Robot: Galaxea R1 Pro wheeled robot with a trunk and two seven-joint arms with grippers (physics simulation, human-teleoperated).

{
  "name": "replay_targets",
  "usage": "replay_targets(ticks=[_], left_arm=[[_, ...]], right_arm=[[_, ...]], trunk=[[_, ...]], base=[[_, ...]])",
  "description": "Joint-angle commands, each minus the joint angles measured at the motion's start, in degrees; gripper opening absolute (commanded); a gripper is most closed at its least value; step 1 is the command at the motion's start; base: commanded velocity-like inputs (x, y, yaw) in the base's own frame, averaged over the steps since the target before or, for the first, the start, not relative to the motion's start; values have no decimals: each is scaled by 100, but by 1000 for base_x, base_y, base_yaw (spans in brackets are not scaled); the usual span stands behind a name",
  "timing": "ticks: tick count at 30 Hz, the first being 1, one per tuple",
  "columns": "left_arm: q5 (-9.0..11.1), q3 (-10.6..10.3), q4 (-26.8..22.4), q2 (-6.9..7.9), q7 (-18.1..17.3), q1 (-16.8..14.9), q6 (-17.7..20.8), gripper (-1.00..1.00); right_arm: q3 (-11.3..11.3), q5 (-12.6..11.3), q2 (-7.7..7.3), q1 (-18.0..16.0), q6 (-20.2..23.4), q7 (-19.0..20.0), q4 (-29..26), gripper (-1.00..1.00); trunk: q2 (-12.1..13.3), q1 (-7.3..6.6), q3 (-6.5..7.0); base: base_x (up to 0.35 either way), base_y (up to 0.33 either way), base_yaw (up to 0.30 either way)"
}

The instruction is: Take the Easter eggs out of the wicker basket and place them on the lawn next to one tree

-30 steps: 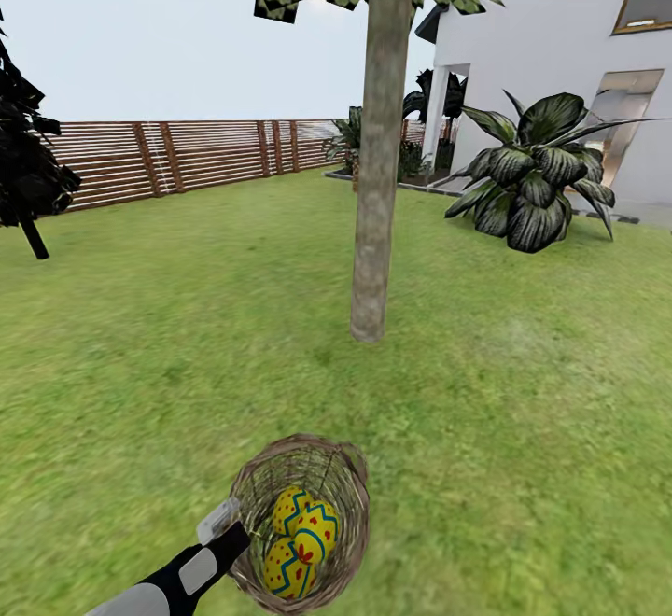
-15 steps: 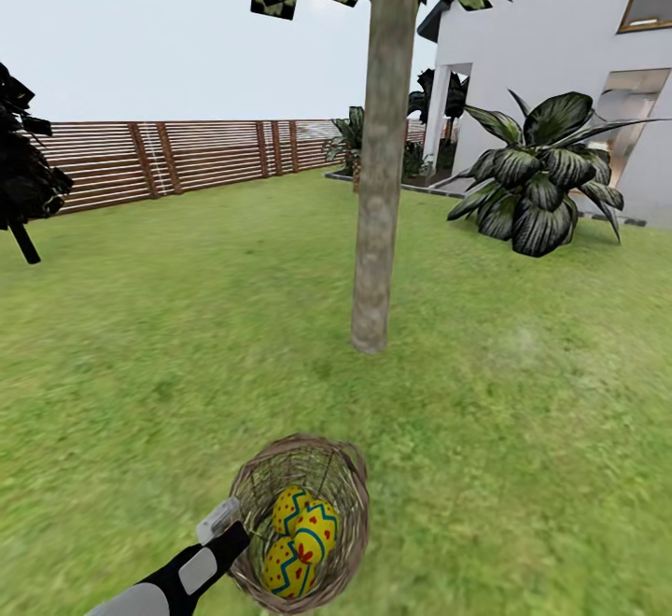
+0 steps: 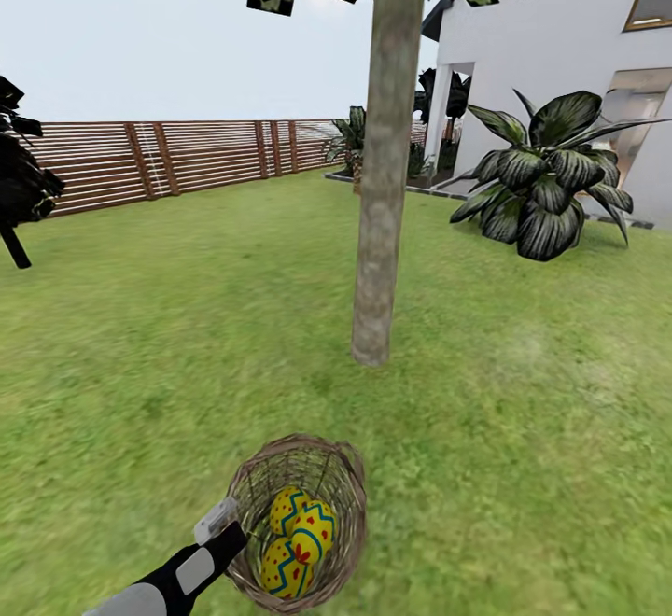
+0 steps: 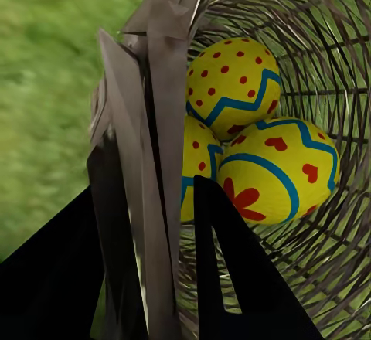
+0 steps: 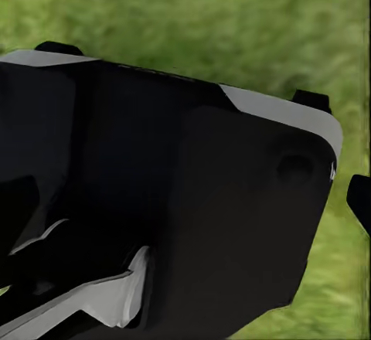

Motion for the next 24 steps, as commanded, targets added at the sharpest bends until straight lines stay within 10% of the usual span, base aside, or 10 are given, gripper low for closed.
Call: replay_targets(ticks=[1, 13, 24], left_arm=[[68, 11, -11, 0, -17, -3, 20, -100], [66, -7, -11, -42, -17, -3, 19, -100], [66, -10, -5, -44, -17, -3, 16, -100]], right_arm=[[-46, 44, 10, -8, -2, -176, 12, 100], [-35, 110, 50, -8, -380, -1905, 42, 100], [-47, 62, 9, -8, -491, -1992, 21, 100]], trunk=[[-11, 6, -10], [-11, 6, -10], [-11, 6, -10]], base=[[341, 0, 0], [341, 0, 0], [341, 0, 0]])
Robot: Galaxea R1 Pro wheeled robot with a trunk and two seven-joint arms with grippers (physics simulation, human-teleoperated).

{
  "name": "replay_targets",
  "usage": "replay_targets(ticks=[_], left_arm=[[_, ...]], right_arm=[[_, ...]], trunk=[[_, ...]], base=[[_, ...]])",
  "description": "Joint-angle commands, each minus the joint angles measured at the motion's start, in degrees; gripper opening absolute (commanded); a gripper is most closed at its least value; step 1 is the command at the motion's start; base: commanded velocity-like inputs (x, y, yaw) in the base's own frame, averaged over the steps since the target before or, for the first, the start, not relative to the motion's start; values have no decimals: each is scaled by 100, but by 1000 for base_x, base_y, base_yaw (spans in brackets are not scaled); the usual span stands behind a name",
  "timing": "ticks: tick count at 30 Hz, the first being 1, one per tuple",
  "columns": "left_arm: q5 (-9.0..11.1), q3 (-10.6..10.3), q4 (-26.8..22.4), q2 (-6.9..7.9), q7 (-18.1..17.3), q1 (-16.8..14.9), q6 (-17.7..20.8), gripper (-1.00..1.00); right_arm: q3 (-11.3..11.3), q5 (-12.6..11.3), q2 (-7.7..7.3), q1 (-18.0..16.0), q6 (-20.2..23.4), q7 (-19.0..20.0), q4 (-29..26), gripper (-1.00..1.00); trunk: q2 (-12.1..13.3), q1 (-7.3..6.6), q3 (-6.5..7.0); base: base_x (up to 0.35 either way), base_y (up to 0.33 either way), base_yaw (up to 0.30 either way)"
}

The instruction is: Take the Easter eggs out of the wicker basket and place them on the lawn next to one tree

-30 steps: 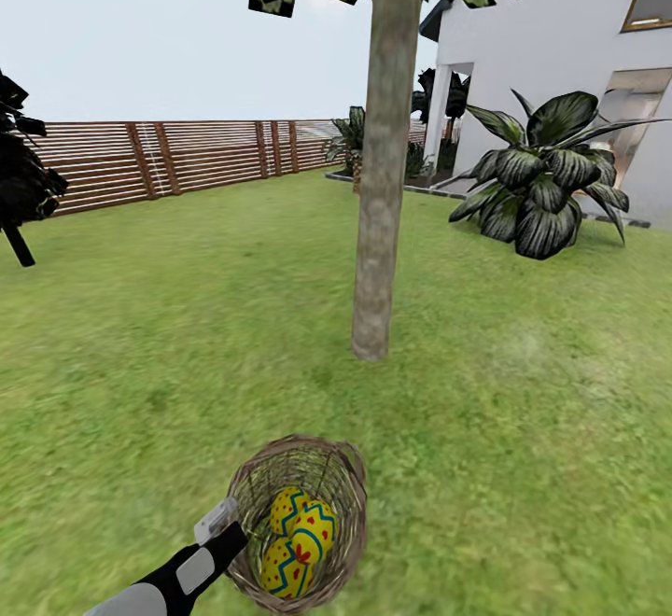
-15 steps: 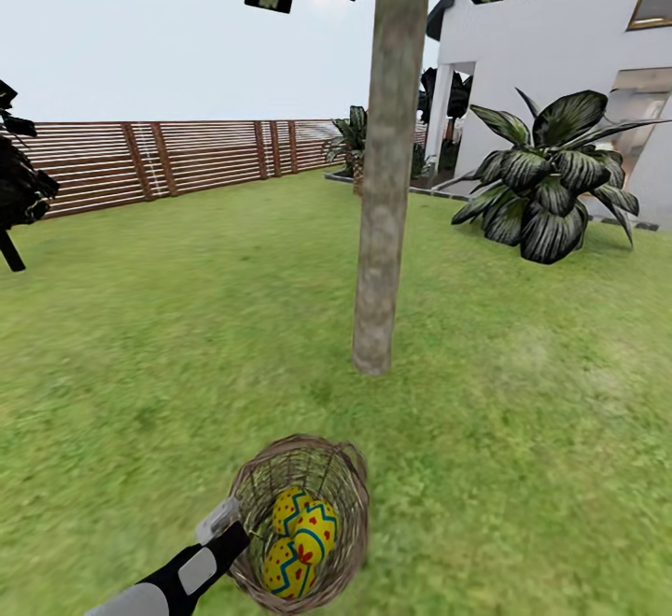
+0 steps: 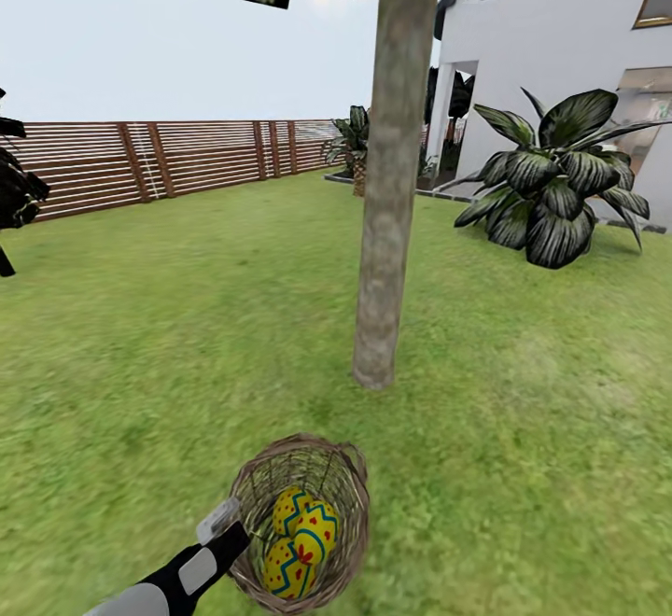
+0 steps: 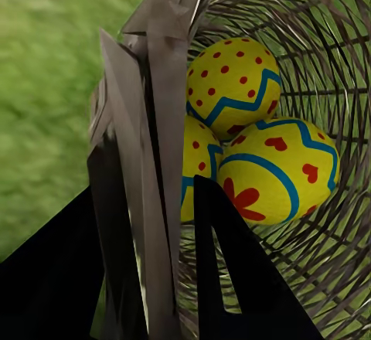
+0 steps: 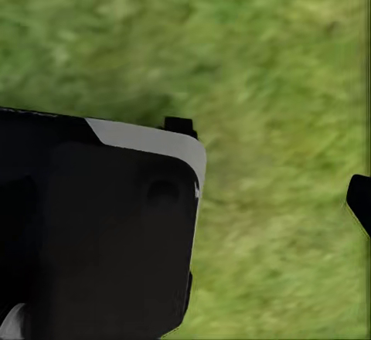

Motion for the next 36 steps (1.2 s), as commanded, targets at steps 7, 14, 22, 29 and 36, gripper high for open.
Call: replay_targets(ticks=[7, 14, 22, 29, 36], left_arm=[[69, 0, -9, 0, -17, -3, 17, -100], [69, 0, -14, 0, -25, -3, 23, -100], [69, 0, -13, 0, -25, -3, 21, -100], [69, 0, -12, 0, -25, -3, 21, -100], [69, 0, -13, 0, -25, -3, 20, -100]], right_arm=[[-36, 73, 9, -11, -55, -1, 27, 100], [-36, 74, 14, -11, -55, -1, 27, 100], [-37, 65, 15, -11, -55, -1, 27, 100], [-36, 74, 20, -11, -52, -1, 30, 100], [-36, 74, 3, -11, -55, -1, 27, 100]], trunk=[[-11, 6, -11], [-11, 6, -11], [-11, 6, -11], [-11, 6, -11], [-11, 6, -11]], base=[[341, 0, 0], [341, 0, 0], [341, 0, 0], [341, 0, 0], [341, 0, 0]])
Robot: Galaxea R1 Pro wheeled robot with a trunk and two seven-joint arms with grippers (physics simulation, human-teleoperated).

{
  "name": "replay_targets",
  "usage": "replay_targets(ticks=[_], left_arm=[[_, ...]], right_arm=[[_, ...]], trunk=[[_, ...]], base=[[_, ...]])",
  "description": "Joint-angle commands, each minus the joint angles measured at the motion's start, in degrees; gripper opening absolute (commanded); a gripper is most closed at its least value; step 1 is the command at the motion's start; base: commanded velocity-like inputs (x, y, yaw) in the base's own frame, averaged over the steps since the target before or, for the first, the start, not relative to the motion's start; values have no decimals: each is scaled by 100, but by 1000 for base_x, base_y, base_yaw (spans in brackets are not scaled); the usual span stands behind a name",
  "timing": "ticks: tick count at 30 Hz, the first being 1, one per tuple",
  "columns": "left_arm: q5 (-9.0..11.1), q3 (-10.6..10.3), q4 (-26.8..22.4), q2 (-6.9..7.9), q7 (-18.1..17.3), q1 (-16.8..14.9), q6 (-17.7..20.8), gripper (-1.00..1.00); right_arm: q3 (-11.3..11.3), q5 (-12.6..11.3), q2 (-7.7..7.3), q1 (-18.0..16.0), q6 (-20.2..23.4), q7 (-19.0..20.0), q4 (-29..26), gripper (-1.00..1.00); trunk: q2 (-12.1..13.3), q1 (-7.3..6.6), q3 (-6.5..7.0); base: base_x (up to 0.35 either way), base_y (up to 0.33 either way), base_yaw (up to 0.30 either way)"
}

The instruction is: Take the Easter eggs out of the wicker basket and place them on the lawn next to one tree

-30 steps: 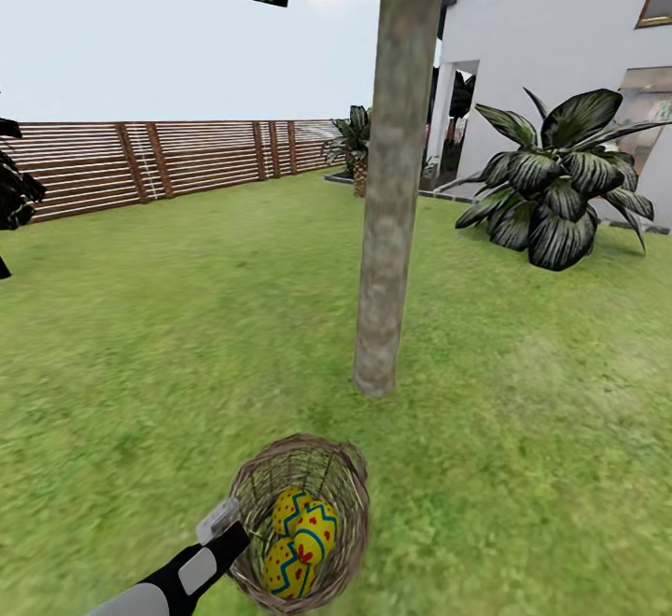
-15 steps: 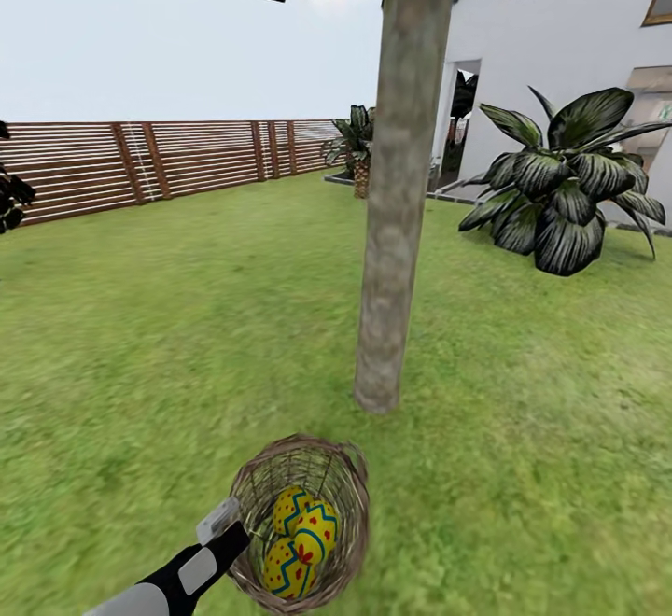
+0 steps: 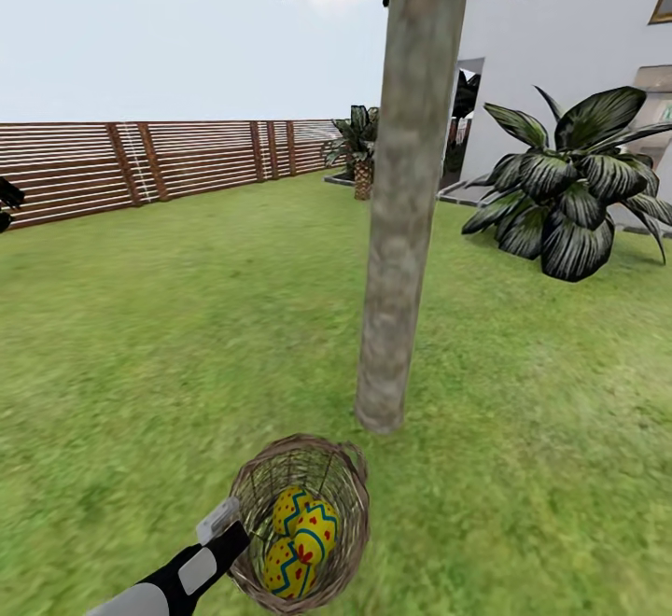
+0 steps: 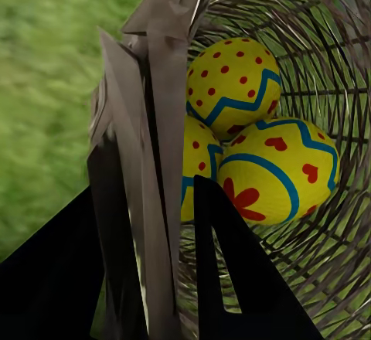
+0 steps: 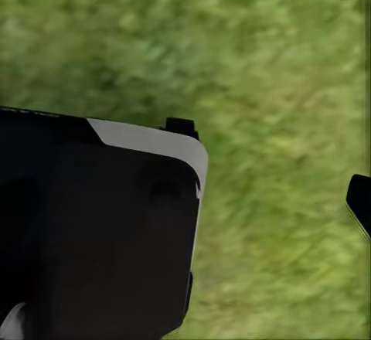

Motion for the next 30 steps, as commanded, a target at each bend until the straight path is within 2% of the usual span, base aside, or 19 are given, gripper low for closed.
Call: replay_targets(ticks=[1, 30], left_arm=[[67, 6, -10, -1, -16, -3, 18, -100], [67, 15, -14, 7, -16, -3, 3, -100]], right_arm=[[-48, 49, -5, -11, -42, -16, 27, 100], [-30, 58, 2, -11, -42, -16, 27, 100]], trunk=[[-11, 6, -11], [-11, 6, -11]], base=[[340, 0, 0], [341, 0, 0]])
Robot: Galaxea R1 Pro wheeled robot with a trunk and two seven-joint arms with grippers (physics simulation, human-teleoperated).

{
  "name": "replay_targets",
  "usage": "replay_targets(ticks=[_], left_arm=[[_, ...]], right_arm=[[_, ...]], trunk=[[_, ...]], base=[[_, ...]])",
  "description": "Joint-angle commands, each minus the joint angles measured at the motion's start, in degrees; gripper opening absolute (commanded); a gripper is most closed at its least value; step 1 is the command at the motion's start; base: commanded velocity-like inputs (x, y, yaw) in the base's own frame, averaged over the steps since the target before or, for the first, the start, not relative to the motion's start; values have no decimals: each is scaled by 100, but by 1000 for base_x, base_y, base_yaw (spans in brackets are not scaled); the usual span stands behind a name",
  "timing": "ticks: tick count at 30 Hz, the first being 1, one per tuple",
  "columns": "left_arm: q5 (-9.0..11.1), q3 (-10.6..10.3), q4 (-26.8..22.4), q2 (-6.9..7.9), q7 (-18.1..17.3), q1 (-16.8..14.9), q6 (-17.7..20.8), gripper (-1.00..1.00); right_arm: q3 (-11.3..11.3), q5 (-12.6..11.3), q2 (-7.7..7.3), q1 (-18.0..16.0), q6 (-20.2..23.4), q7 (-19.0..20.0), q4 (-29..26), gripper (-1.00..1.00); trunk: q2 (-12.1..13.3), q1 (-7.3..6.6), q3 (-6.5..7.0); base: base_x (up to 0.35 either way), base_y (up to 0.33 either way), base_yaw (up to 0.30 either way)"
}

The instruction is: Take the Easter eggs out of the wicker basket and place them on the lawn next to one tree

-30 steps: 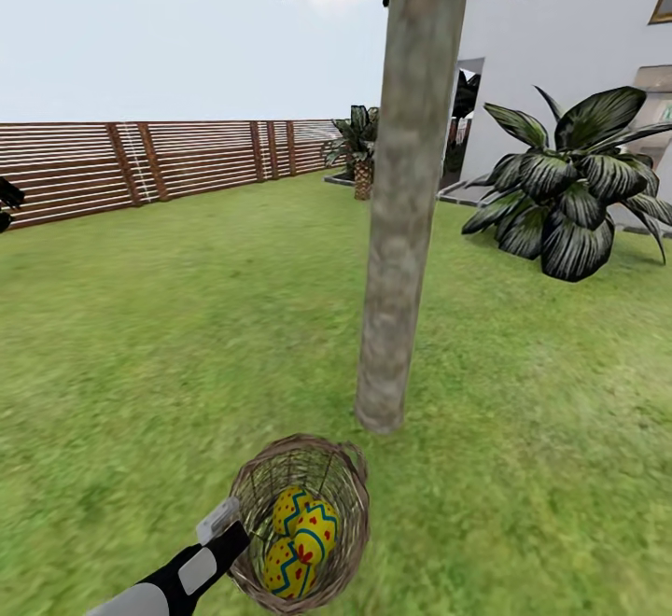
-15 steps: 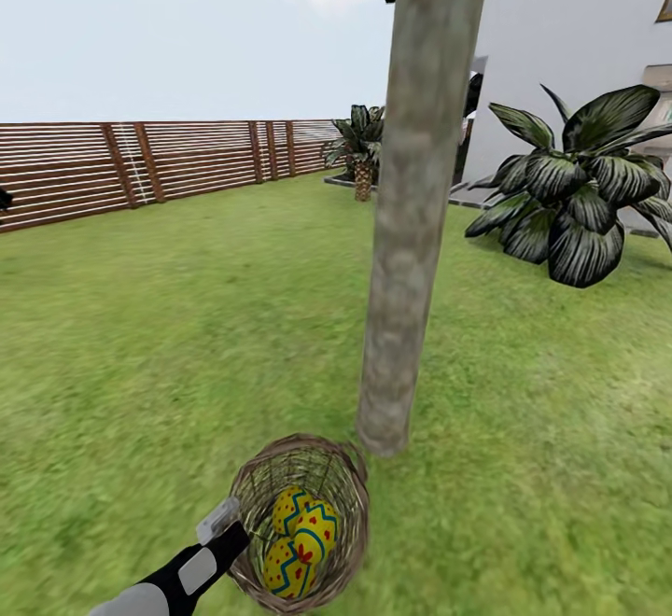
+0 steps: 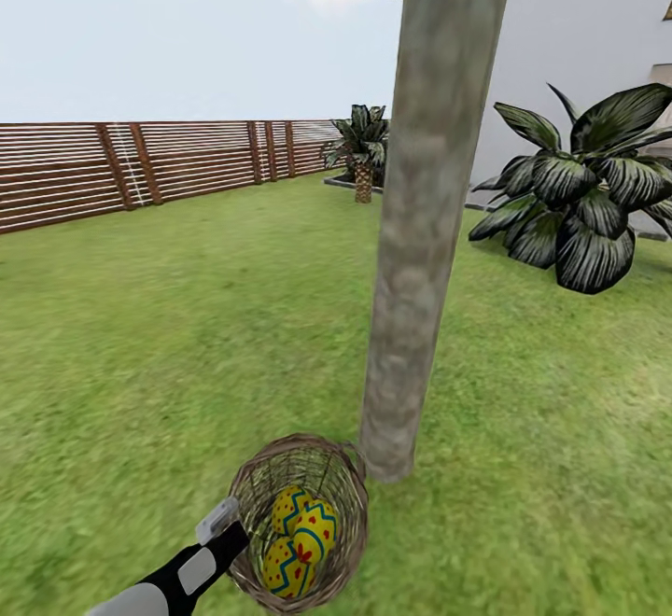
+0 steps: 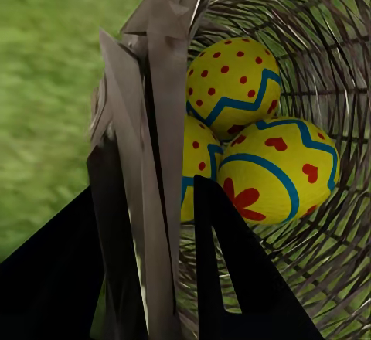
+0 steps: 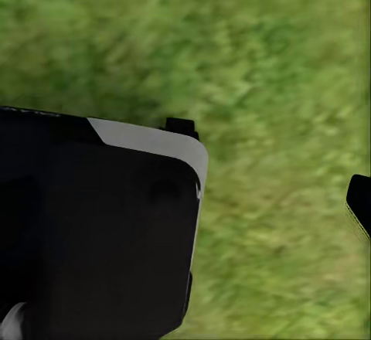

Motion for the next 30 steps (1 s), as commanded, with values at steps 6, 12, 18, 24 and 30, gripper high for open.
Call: replay_targets(ticks=[6, 12, 18, 24, 30], left_arm=[[77, 17, -10, -10, -17, -3, -6, -100], [77, 17, -10, -10, -25, -3, -6, -100], [77, 17, -10, -10, -25, -3, -6, -100], [77, 17, -10, -12, -25, -3, -6, -100], [77, 17, -1, -19, -25, -3, -6, -100]], right_arm=[[-49, 49, -3, -11, -42, -16, 27, 100], [-46, 49, -11, -11, -42, -16, 27, 100], [-63, 38, -7, -11, -42, -17, 27, 100], [-67, 35, -24, -11, -42, -19, 35, 100], [-67, 5, -29, -11, -42, -17, 45, 100]], trunk=[[-11, 6, -11], [-91, 50, -46], [-332, 182, -154], [-572, 314, -262], [-813, 446, -370]], base=[[186, 0, 0], [2, 0, 0], [0, 0, 0], [0, 0, 0], [0, 0, 0]])
